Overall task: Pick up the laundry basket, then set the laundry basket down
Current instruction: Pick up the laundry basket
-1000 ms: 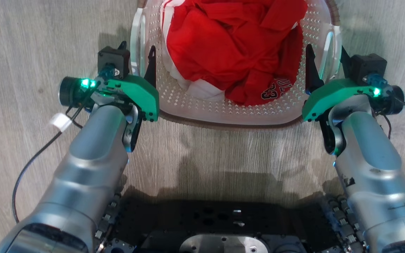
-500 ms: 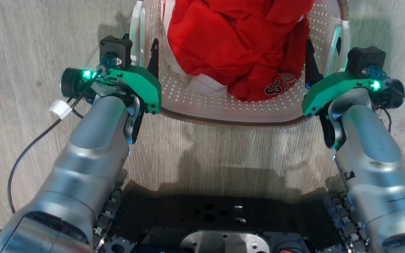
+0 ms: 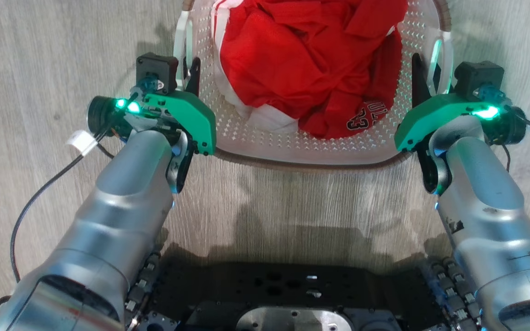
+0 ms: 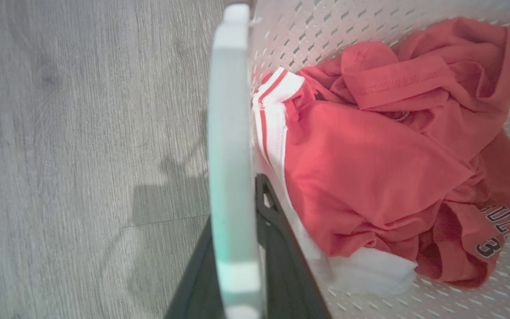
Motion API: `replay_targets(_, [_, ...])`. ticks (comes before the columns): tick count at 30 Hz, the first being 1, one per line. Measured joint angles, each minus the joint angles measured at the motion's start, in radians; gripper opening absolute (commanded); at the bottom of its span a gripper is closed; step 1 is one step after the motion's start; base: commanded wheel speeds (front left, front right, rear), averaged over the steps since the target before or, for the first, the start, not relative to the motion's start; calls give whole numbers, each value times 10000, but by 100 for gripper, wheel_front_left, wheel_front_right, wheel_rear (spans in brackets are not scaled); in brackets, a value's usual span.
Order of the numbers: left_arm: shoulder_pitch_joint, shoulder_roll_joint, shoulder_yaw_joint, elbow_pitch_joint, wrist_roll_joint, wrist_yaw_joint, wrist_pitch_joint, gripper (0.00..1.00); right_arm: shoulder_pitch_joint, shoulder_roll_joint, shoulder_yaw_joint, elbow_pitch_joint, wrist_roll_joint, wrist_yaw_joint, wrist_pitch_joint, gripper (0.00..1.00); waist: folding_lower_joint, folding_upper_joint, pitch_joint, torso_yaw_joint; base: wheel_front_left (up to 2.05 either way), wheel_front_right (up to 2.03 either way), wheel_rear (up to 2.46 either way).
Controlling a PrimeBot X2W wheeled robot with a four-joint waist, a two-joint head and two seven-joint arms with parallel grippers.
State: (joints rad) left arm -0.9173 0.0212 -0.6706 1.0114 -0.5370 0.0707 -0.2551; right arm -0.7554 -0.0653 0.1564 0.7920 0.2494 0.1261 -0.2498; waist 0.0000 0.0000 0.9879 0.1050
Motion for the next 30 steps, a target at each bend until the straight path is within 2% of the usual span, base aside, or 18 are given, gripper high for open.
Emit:
replay_targets(17, [845,-8,-690,374,-867,140,2,0,2,31,805,1628,936,0,0,0,0,0,-1585,-109,0,0,0])
replay_targets(24, [1498,-12,-922,671,-1229,180,2,0,51,63,1701,2451,1705,0,0,0,0,0,-2582,-219,0,0,0])
replay_targets(30, [2312,-48,-1160,1030,-1682,174,2,0,360,107,2957,3269,2842,2,13,0,0,1,-3683,-378,0,0,0])
